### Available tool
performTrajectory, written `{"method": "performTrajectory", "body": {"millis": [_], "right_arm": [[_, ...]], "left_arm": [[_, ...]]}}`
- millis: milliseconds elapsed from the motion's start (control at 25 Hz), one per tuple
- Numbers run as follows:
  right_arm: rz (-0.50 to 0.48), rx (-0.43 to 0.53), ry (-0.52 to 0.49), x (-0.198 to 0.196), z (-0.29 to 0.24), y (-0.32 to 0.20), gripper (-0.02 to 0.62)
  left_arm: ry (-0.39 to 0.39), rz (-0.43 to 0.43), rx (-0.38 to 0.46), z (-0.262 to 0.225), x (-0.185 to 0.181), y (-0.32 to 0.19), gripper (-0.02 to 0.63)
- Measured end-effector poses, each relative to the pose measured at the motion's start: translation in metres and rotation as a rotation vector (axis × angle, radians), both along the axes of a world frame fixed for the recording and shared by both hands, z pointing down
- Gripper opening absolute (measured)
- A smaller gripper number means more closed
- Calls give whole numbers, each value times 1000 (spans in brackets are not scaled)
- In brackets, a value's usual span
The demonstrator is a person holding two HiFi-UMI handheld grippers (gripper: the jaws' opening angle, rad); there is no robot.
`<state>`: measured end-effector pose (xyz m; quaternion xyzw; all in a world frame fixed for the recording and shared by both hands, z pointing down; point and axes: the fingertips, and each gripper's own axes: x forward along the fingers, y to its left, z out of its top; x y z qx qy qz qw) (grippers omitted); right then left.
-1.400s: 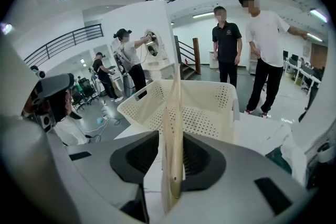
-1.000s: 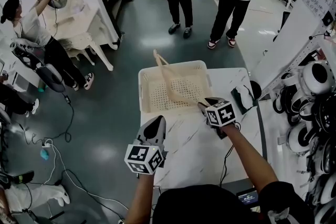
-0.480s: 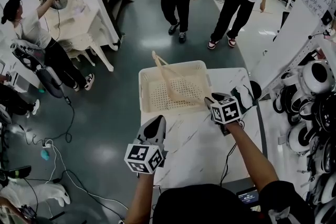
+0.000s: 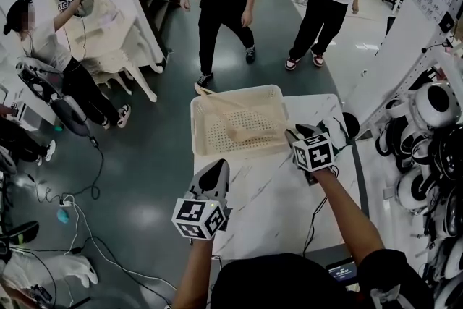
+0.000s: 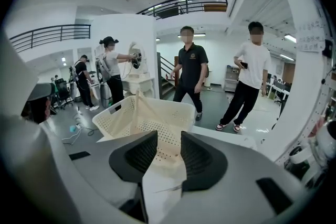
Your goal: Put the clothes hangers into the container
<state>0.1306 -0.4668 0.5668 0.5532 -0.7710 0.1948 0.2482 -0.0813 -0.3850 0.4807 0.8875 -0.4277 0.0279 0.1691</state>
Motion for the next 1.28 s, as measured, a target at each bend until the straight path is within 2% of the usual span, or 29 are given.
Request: {"method": "performTrajectory", "body": {"millis": [560,720,1040,1280], "right_arm": [[-14,20,-37,-3,-9,16,127],[-28,45,-58,-7,-13,22,75],[-81,84,-95,-19,-26,49,31],[-144,148,-158,-25,-46,65,20]], "left_arm": [[-1,2,16,-6,6,12,5],[-6,-2,21,-7,10,14,5],[-16,-17,38,-13,22,33,5],[-32,-39,59,-19,34,46,5]]}}
